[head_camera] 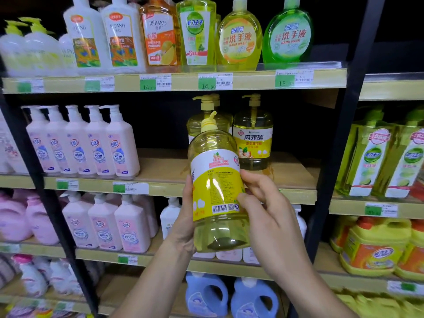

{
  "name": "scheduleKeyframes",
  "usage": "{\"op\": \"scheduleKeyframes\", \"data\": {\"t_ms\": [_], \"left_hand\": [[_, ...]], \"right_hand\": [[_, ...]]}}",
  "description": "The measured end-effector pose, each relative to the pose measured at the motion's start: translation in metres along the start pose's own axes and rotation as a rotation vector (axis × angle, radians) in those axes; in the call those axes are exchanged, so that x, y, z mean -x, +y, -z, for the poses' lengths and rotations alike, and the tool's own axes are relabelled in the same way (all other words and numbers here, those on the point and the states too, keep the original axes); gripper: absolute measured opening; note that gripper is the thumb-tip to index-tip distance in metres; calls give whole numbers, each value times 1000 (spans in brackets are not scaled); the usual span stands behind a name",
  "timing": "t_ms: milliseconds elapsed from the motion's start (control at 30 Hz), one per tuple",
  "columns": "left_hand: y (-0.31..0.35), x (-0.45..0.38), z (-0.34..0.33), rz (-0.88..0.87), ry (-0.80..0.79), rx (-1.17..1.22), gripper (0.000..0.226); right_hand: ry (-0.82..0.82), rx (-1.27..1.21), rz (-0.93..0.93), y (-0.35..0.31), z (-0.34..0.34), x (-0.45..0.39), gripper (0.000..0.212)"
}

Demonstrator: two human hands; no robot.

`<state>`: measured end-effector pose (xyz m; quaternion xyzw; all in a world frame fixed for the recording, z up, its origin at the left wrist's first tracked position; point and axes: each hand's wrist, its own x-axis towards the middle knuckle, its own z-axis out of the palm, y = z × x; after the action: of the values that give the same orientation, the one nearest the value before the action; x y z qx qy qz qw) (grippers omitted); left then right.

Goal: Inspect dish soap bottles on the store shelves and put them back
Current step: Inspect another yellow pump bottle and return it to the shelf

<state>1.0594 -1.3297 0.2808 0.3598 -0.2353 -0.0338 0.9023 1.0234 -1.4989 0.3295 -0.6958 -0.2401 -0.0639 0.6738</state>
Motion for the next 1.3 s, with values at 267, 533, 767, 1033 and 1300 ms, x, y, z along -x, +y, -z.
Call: {"op": "scheduleKeyframes", "data": {"t_ms": [267, 533, 767, 1033, 1300], "left_hand": [[-1, -10, -5, 17, 187, 22, 68], [3, -25, -15, 62, 296, 79, 73], [-8, -33, -20, 76, 330, 97, 76], [-15, -44, -25, 52, 400, 137, 75], [-14, -52, -34, -6, 299, 14, 85]], "right_hand": [[19, -8, -49, 5, -2, -12, 55], [55, -41, -54, 2, -5, -34, 56], [128, -91, -33, 3, -3, -30, 57], [144, -85, -29, 1, 11, -37, 41], [-52, -471, -469, 6, 24, -48, 87]]}}
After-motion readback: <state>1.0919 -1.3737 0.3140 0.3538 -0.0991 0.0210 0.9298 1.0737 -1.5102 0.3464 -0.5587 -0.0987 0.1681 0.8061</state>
